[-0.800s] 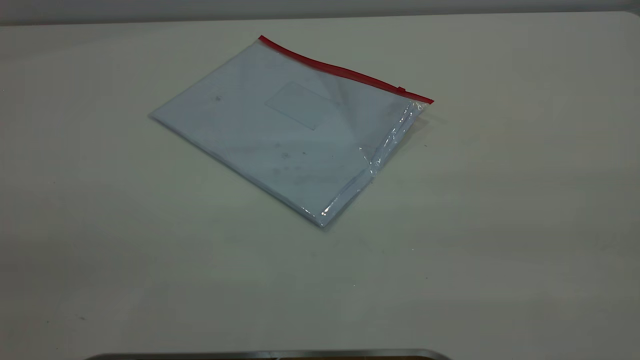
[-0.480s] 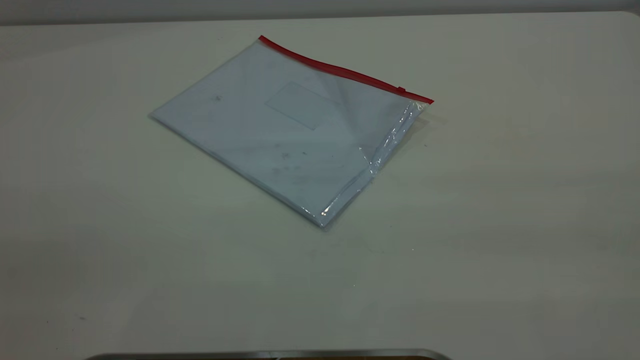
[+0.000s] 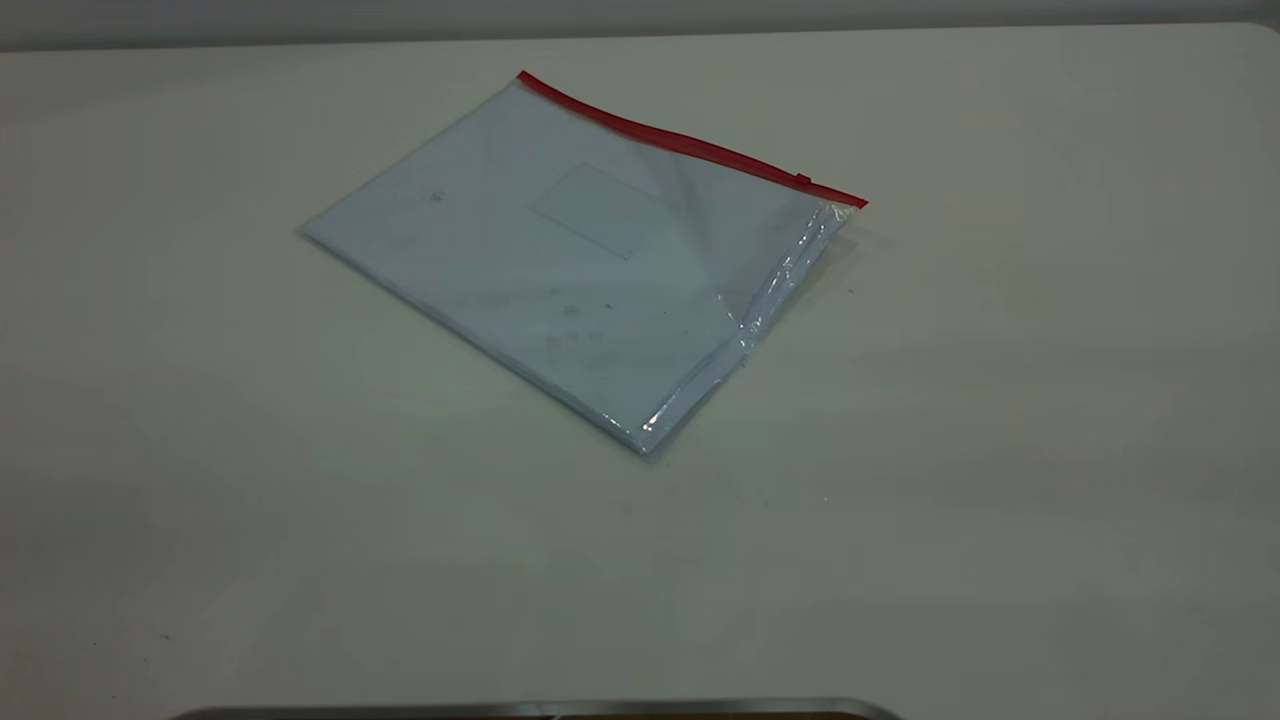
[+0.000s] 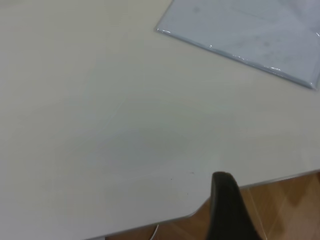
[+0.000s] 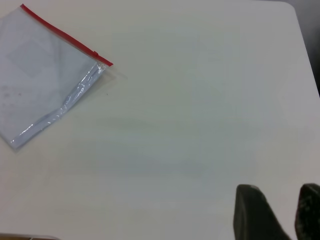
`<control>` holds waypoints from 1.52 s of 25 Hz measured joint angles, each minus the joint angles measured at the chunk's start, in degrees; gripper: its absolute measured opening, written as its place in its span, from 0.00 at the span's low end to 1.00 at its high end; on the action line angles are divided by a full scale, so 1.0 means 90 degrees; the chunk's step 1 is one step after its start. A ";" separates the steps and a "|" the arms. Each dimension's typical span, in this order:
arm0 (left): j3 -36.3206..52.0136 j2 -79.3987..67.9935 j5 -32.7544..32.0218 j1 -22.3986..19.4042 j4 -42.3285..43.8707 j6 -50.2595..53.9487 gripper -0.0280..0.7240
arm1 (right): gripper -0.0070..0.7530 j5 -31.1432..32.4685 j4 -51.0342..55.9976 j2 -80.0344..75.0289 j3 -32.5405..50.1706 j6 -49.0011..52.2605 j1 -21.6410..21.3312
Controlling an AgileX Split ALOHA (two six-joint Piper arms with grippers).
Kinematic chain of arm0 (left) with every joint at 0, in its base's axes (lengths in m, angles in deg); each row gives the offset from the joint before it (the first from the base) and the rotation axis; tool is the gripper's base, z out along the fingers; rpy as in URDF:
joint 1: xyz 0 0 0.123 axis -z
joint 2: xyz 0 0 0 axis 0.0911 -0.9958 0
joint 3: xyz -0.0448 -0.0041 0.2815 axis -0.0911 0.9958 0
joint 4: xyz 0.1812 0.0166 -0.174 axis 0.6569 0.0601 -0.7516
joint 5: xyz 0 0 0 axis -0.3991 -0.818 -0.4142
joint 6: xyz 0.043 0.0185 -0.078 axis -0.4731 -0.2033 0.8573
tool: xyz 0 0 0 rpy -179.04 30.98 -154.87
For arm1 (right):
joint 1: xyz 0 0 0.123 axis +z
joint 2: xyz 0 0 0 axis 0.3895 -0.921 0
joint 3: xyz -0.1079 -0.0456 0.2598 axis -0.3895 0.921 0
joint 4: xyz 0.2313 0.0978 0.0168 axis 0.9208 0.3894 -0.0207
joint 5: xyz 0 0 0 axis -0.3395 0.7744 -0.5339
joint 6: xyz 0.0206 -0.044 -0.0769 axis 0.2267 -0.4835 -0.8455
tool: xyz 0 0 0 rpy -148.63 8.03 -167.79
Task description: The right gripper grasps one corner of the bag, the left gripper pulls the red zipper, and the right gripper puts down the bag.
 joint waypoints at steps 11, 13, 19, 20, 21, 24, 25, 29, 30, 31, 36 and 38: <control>0.0000 0.0000 0.0000 0.0000 0.0000 0.0000 0.70 | 0.33 0.0000 0.0000 0.0000 0.0000 0.0000 0.0000; 0.0000 0.0000 0.0000 0.0000 -0.0008 0.0000 0.70 | 0.33 0.0000 0.0000 0.0000 0.0000 0.0000 0.0000; 0.0000 0.0000 0.0027 0.0000 -0.0281 0.0044 0.70 | 0.33 -0.0056 0.0245 0.0000 0.0000 0.0072 0.0000; -0.0009 0.0000 0.0076 0.0000 -0.0298 0.0185 0.70 | 0.33 -0.0132 0.0410 0.0000 0.0000 0.0076 0.0000; -0.0058 -0.0026 0.0170 0.0000 -0.0305 0.0358 0.70 | 0.33 -0.0281 0.0615 0.0000 0.0000 0.0068 0.0000; -0.0201 -0.0377 0.0708 0.0000 -0.0311 0.0865 0.70 | 0.33 -0.1076 0.1345 -0.0082 0.0000 -0.0177 0.0000; -0.0221 -0.0600 0.0948 0.0000 -0.0311 0.0898 0.70 | 0.33 -0.1386 0.1594 -0.0221 0.0000 -0.0344 0.0000; -0.0332 -0.1888 0.2195 0.0000 -0.0540 0.0578 0.70 | 0.36 -0.2439 0.2385 -0.1639 0.0099 -0.1393 0.0000; -0.0383 -0.2307 0.2534 0.0000 -0.0651 0.0358 0.70 | 0.38 -0.2642 0.2545 -0.2120 0.0122 -0.1712 0.0000; -0.0448 -0.2742 0.2806 0.0000 -0.0802 0.0092 0.70 | 0.41 -0.2886 0.2749 -0.2624 0.0129 -0.2023 0.0000; -0.0946 -0.4818 0.3865 0.0000 -0.1622 -0.1365 0.70 | 0.57 -0.4111 0.4643 -0.5096 0.0129 -0.3875 0.0000; -0.1236 -0.5676 0.4061 0.0000 -0.1955 -0.1926 0.70 | 0.60 -0.4321 0.5798 -0.6204 0.0073 -0.5173 0.0000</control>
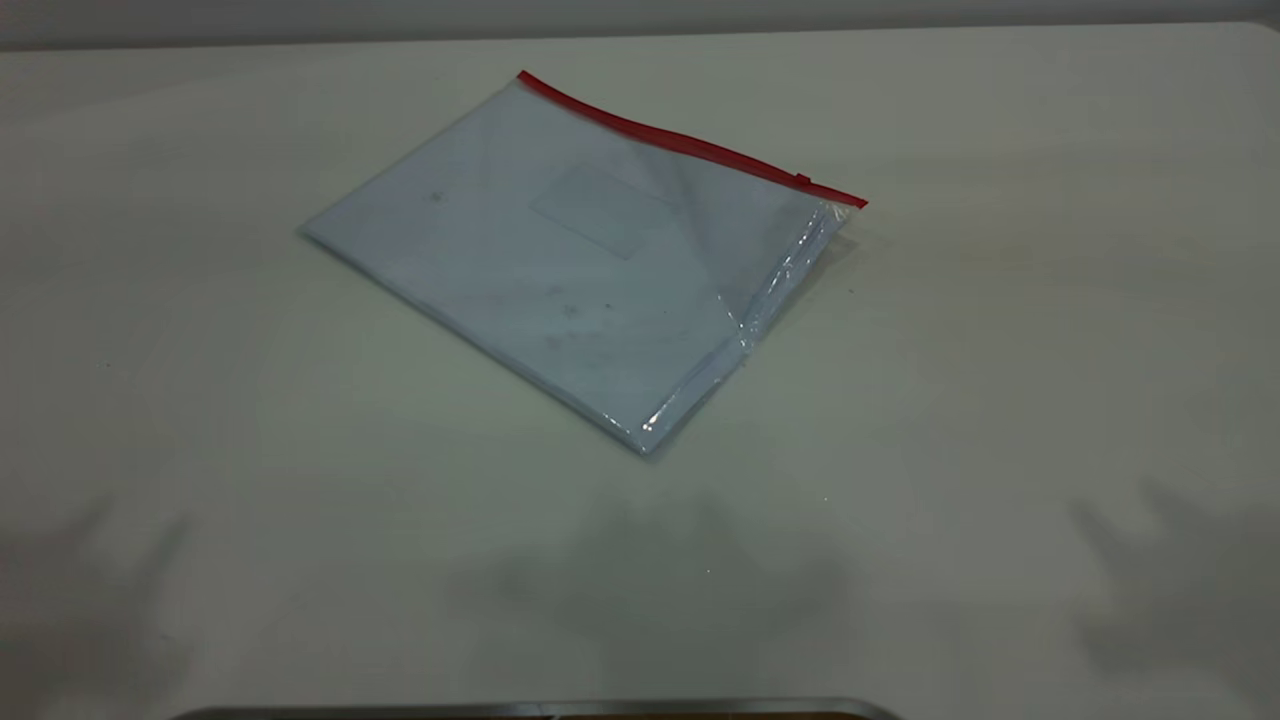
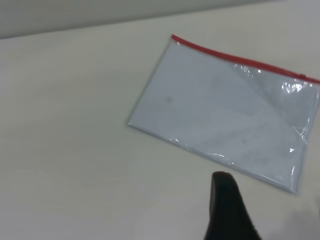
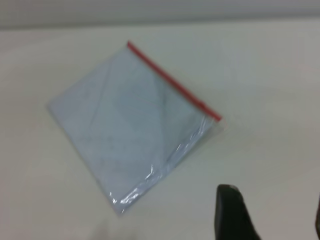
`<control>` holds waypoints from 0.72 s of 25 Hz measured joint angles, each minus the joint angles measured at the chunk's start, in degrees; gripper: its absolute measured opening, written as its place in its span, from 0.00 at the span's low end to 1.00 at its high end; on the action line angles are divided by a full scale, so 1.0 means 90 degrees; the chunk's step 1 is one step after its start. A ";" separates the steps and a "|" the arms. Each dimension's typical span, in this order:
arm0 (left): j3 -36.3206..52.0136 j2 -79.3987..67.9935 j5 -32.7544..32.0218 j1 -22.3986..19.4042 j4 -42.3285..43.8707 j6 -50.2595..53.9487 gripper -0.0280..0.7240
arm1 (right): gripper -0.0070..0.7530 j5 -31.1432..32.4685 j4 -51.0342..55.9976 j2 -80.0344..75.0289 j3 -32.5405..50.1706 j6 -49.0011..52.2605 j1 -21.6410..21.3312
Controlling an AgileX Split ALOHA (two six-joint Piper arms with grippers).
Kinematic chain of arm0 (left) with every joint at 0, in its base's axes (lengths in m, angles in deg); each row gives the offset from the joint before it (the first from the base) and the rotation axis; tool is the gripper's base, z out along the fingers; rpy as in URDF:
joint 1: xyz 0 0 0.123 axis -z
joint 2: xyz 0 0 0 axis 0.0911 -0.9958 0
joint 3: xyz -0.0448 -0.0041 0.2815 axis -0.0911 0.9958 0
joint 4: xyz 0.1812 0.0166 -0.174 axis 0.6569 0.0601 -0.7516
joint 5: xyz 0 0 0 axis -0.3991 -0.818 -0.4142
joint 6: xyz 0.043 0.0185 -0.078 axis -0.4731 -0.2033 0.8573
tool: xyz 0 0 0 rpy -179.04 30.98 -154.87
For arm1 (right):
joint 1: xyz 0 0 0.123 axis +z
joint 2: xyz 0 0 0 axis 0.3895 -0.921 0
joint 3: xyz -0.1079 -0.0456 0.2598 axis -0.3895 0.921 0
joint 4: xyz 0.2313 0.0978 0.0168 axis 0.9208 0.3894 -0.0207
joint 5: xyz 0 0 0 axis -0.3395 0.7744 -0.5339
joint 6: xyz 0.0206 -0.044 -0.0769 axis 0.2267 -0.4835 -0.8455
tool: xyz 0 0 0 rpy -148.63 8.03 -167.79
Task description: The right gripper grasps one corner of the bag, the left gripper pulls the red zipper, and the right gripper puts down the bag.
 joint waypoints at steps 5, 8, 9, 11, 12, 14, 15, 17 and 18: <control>-0.0693 -0.1748 0.0352 0.0000 -0.0723 -0.1003 0.70 | 0.61 0.0111 0.2964 -0.2600 -0.0531 -0.3291 0.0000; -0.1111 -0.2554 0.0501 0.0000 -0.0988 -0.1417 0.70 | 0.61 0.0166 0.4416 -0.4187 -0.1066 -0.4639 0.0120; -0.1217 -0.2795 0.0534 0.0000 -0.1053 -0.1484 0.70 | 0.61 0.0168 0.4592 -0.4602 -0.1306 -0.4910 0.0204; -0.1442 -0.3199 0.0591 0.0000 -0.1119 -0.1580 0.70 | 0.62 0.0203 0.4803 -0.5530 -0.1824 -0.5141 0.0416; -0.1524 -0.3336 0.0614 0.0000 -0.1143 -0.1597 0.70 | 0.62 0.0268 0.4836 -0.5895 -0.2051 -0.5170 0.0496; -0.1687 -0.3598 0.0654 0.0000 -0.1151 -0.1620 0.70 | 0.62 0.0494 0.4851 -0.6730 -0.2593 -0.5111 0.0612; -0.1744 -0.3682 0.0671 0.0000 -0.1155 -0.1625 0.70 | 0.62 0.0641 0.4863 -0.7123 -0.2806 -0.5036 0.0619; -0.1815 -0.3827 0.0751 0.0000 -0.1164 -0.1625 0.70 | 0.62 0.0850 0.4870 -0.7763 -0.3277 -0.4869 0.0626; -0.1826 -0.3872 0.0795 0.0000 -0.1163 -0.1632 0.70 | 0.62 0.0913 0.4870 -0.8062 -0.3492 -0.4831 0.0626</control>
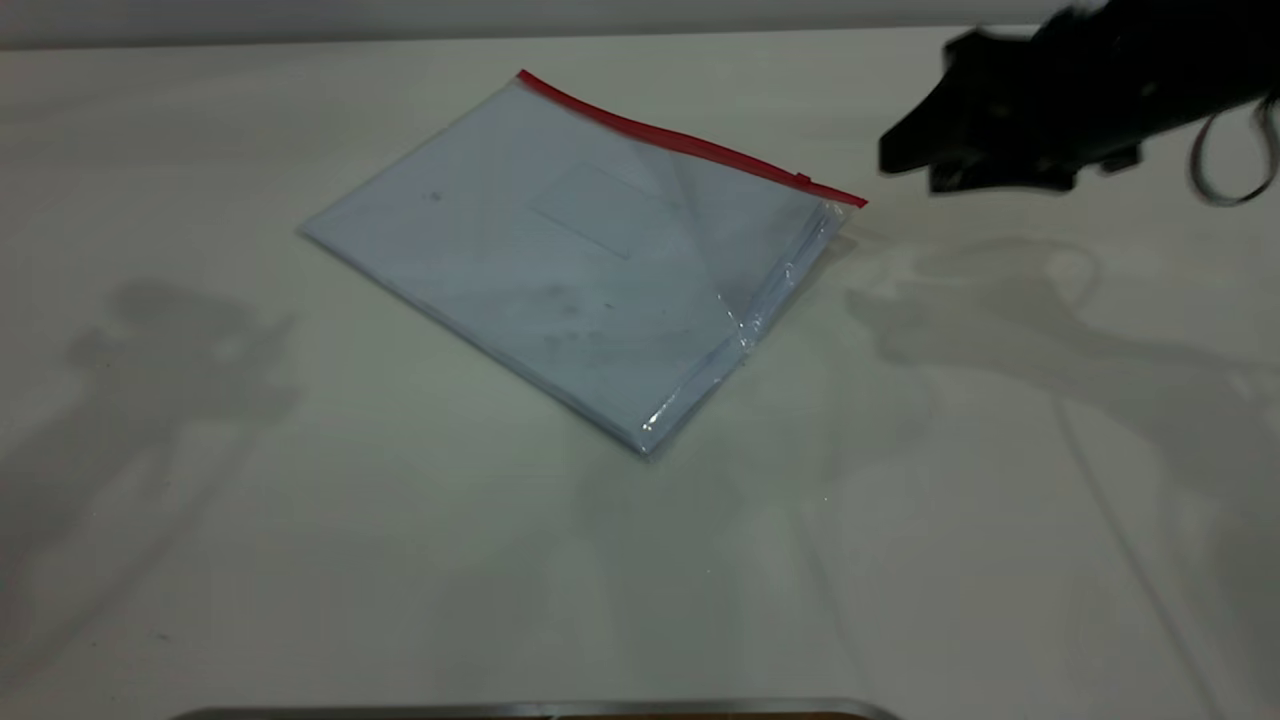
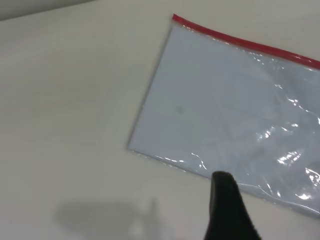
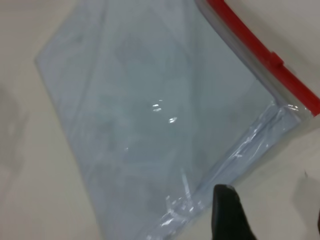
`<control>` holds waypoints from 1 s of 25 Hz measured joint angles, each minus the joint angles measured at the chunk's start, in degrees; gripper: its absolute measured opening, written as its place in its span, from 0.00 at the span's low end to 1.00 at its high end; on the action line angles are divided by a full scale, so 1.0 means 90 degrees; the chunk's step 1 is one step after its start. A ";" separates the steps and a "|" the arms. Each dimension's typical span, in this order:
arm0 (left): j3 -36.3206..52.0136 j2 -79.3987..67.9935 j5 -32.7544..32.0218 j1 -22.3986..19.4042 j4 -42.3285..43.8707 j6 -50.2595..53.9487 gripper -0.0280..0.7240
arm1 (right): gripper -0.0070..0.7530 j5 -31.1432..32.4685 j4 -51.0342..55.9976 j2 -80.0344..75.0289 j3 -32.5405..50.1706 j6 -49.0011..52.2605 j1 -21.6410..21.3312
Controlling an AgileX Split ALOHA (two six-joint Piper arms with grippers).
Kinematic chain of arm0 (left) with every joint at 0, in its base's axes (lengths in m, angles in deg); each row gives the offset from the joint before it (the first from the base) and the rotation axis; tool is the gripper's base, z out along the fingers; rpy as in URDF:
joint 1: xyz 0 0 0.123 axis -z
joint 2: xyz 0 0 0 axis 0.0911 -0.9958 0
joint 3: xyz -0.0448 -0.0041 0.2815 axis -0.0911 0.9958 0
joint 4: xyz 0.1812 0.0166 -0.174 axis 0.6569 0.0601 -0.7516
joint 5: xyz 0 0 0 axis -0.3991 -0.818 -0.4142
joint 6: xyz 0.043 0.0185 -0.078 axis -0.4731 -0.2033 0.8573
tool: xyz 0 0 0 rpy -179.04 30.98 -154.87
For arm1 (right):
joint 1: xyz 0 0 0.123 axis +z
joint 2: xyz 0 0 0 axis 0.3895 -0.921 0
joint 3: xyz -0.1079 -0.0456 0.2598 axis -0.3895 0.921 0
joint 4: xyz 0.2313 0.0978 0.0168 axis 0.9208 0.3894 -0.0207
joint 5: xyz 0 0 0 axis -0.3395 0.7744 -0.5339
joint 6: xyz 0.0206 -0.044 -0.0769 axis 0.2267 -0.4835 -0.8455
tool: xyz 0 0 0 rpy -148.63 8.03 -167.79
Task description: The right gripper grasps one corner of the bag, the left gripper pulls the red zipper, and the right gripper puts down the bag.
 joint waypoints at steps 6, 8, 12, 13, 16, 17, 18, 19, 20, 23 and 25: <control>-0.0002 -0.0110 0.0151 0.0000 0.0000 -0.0010 0.70 | 0.62 0.0252 0.0012 -0.1218 -0.1070 0.0052 -0.0006; -0.0010 -0.0110 0.0166 0.0000 -0.0002 -0.0010 0.70 | 0.62 0.0252 0.0018 -0.1493 -0.1319 0.0052 -0.0006; -0.0012 -0.0110 0.0184 0.0000 -0.0002 -0.0010 0.70 | 0.62 0.0277 0.0022 -0.1800 -0.1709 0.0095 -0.0006; -0.0012 -0.0110 0.0184 0.0000 -0.0002 -0.0010 0.70 | 0.62 0.0297 0.0022 -0.1849 -0.1791 0.0131 0.0001; -0.0012 -0.0110 0.0197 0.0000 -0.0002 -0.0010 0.70 | 0.62 0.0320 0.0030 -0.1962 -0.2007 0.0229 0.0063; -0.0012 -0.0110 0.0204 0.0000 -0.0002 -0.0010 0.70 | 0.62 0.0320 0.0030 -0.2013 -0.2087 0.0249 0.0115; -0.0012 -0.0110 0.0218 0.0000 -0.0002 -0.0010 0.70 | 0.62 0.0329 0.0030 -0.2075 -0.2175 0.0280 0.0153; -0.0012 -0.0110 0.0232 0.0000 -0.0002 -0.0010 0.70 | 0.62 0.0329 0.0030 -0.2141 -0.2249 0.0331 0.0207; -0.0012 -0.0110 0.0247 0.0000 -0.0002 -0.0010 0.70 | 0.62 0.0329 0.0038 -0.2201 -0.2335 0.0404 0.0259; -0.0012 -0.0110 0.0261 0.0000 -0.0007 -0.0012 0.70 | 0.62 0.0342 0.0032 -0.2344 -0.2530 0.0563 0.0406; -0.0012 -0.0110 0.0267 0.0000 -0.0007 -0.0012 0.70 | 0.60 0.0358 0.0032 -0.2365 -0.2624 0.0580 0.0496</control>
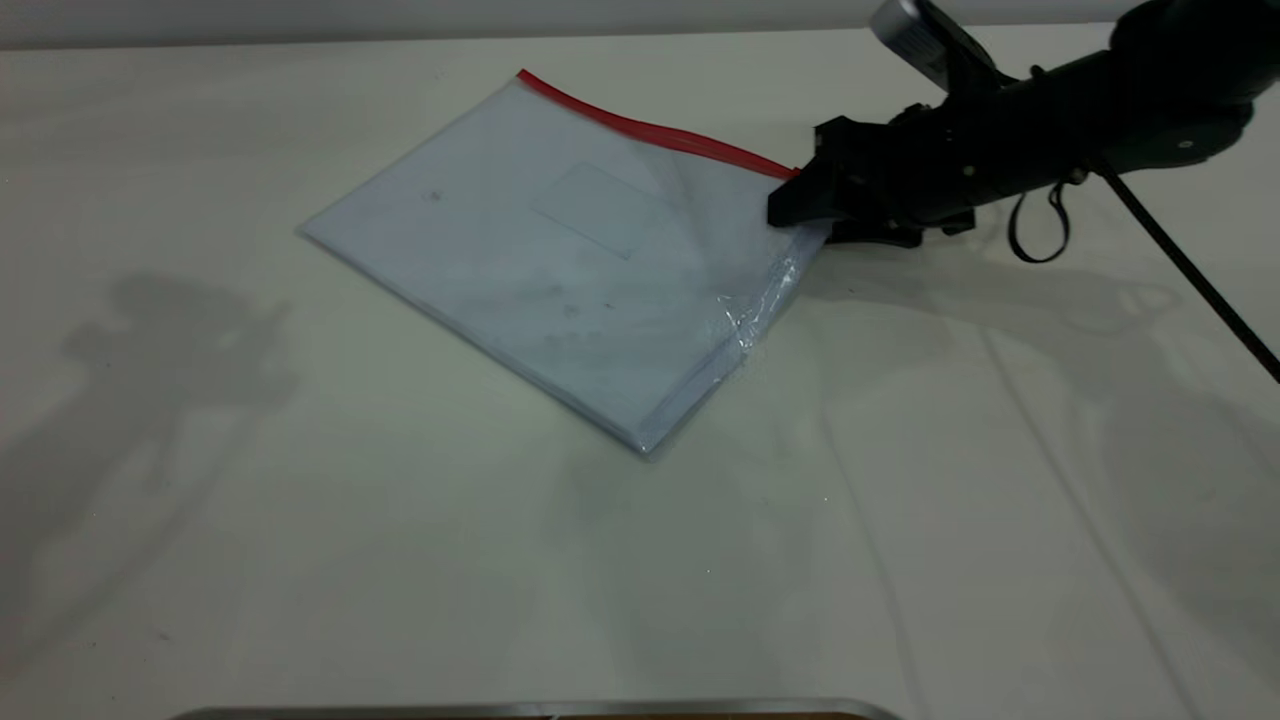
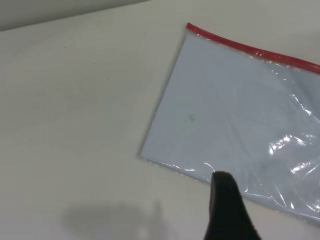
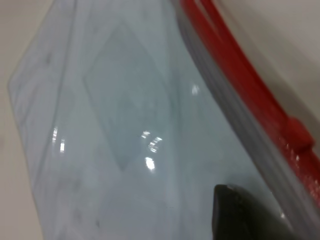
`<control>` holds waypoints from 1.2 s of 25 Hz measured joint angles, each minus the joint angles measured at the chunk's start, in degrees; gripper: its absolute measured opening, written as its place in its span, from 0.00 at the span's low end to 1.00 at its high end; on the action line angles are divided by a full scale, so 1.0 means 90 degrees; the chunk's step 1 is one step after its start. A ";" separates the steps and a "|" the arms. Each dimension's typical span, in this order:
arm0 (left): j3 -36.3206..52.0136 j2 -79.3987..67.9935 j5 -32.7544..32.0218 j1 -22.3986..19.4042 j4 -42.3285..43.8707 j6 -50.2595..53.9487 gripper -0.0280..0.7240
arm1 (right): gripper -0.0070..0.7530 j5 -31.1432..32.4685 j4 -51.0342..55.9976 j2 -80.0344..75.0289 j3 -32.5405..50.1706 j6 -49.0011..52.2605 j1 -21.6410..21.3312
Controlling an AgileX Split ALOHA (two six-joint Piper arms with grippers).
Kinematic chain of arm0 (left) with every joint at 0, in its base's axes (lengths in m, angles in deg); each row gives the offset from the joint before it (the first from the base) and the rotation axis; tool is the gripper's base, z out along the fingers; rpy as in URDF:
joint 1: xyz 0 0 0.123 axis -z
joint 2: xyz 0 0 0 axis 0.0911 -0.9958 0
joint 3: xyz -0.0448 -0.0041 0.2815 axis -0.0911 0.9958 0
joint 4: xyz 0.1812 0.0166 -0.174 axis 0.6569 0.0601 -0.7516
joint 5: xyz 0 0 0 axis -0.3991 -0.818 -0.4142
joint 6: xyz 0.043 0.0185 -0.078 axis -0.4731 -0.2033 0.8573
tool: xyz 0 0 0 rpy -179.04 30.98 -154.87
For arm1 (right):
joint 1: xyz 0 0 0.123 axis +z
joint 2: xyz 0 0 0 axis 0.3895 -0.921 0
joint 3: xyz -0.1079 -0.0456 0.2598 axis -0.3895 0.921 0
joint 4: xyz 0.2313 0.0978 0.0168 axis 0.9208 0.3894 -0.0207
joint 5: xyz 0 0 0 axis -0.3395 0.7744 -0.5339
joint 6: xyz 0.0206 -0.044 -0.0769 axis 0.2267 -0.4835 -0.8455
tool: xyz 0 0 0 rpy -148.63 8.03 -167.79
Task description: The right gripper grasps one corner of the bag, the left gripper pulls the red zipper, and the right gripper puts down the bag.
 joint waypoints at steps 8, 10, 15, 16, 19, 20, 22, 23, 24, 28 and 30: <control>0.0000 0.0000 0.0117 0.0000 0.0000 0.0000 0.70 | 0.08 0.0648 -0.0315 -0.0002 -0.0051 0.0005 0.0067; -0.0006 -0.0036 0.0151 0.0000 0.0000 0.0000 0.70 | 0.05 0.0948 -0.0500 -0.0002 -0.0053 0.0022 0.0144; -0.0022 -0.0481 0.0179 0.0000 0.0000 0.0000 0.70 | 0.05 0.1664 -0.2667 0.0120 -0.0058 0.0861 0.0561; -0.0051 -0.0627 0.0172 0.0000 0.0000 0.0000 0.70 | 0.05 0.1693 -0.3256 0.0202 -0.0058 0.1168 0.0592; -0.0304 -0.1104 -0.0027 0.0000 0.0000 -0.0006 0.70 | 0.05 0.1413 -0.4889 0.0665 -0.0051 0.1920 0.0484; -0.0444 -0.1296 -0.0117 0.0000 -0.0002 -0.0022 0.70 | 0.05 0.1194 -0.5157 0.0824 -0.0045 0.2069 0.0423; -0.0764 -0.1686 -0.0305 0.0000 -0.0082 -0.0107 0.70 | 0.05 0.0600 -0.5240 0.1195 -0.0045 0.2129 0.0376; -0.0907 -0.1909 -0.0417 0.0006 -0.0171 -0.0199 0.70 | 0.05 0.0375 -0.5196 0.1340 -0.0049 0.2032 0.0383; -0.1086 -0.2132 -0.0537 0.0020 -0.0270 -0.0373 0.70 | 0.05 0.0279 -0.5079 0.1491 -0.0049 0.1877 0.0435; -0.1821 -0.2958 -0.1205 0.0205 -0.0958 -0.1558 0.70 | 0.05 0.0199 -0.4789 0.1828 -0.0052 0.1544 0.0852; -0.2177 -0.3345 -0.1630 0.0301 -0.1429 -0.2265 0.70 | 0.05 0.0199 -0.4699 0.1880 -0.0052 0.1521 0.1058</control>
